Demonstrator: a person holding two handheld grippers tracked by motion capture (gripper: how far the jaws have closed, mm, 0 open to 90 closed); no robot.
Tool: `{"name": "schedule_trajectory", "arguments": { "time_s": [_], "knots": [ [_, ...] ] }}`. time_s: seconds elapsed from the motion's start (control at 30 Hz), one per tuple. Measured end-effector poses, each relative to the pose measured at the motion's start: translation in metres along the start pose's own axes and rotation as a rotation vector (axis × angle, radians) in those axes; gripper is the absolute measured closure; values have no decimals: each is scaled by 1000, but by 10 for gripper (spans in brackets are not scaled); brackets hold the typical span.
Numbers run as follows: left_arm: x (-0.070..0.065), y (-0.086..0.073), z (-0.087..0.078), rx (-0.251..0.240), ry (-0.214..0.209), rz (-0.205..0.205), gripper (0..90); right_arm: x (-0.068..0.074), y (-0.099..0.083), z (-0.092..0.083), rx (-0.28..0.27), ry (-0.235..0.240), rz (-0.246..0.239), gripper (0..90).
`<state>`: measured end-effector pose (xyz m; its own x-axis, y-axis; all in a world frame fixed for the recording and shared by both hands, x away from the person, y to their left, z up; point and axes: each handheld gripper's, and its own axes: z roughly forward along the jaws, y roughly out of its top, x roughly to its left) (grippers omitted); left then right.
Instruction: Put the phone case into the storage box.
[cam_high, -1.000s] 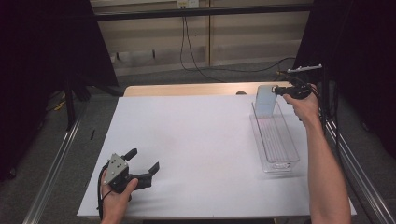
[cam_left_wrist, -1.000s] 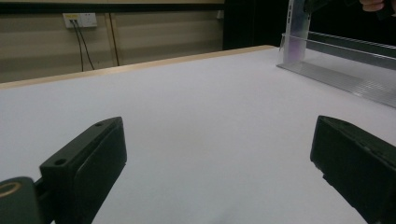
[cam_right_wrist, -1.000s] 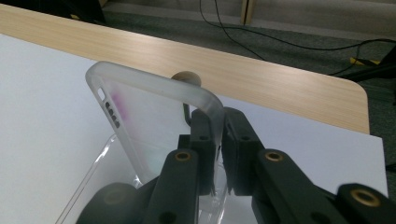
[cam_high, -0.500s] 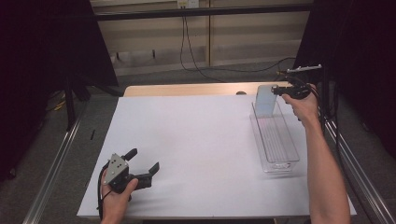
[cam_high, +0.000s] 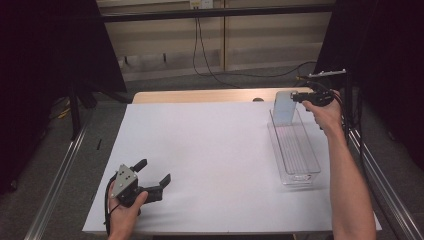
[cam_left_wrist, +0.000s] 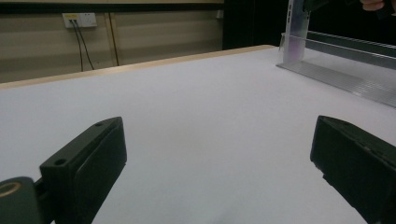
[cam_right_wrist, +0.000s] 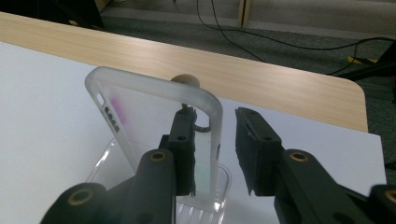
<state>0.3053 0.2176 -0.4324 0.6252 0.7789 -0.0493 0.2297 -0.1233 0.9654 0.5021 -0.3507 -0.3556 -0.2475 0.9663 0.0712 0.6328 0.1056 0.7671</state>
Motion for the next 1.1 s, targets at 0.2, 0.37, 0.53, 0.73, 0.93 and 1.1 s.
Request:
{"name": "schedule_trajectory", "arguments": {
  "time_s": [0.2, 0.37, 0.53, 0.73, 0.93, 1.1],
  "knots": [
    [0, 0, 0, -1, 3, 1, 37, 1, -1, 0, 5, 2, 0, 668],
    [-1, 0, 1, 0, -1, -5, 38, 2, -1, -2, 0, 1, 0, 664],
    [0, 0, 1, 2, -5, 3, 37, 1, -2, -3, -4, 0, 1, 651],
    [-1, 0, 1, 3, -2, 6, 37, 3, -5, -3, -4, 6, 2, 604],
    [-1, 0, 1, 1, -4, 2, 37, 4, -9, -4, -7, 15, 7, 545],
    [-2, 0, 2, 3, -7, 5, 38, 6, -11, -6, -17, 22, 7, 442]
  ]
}}
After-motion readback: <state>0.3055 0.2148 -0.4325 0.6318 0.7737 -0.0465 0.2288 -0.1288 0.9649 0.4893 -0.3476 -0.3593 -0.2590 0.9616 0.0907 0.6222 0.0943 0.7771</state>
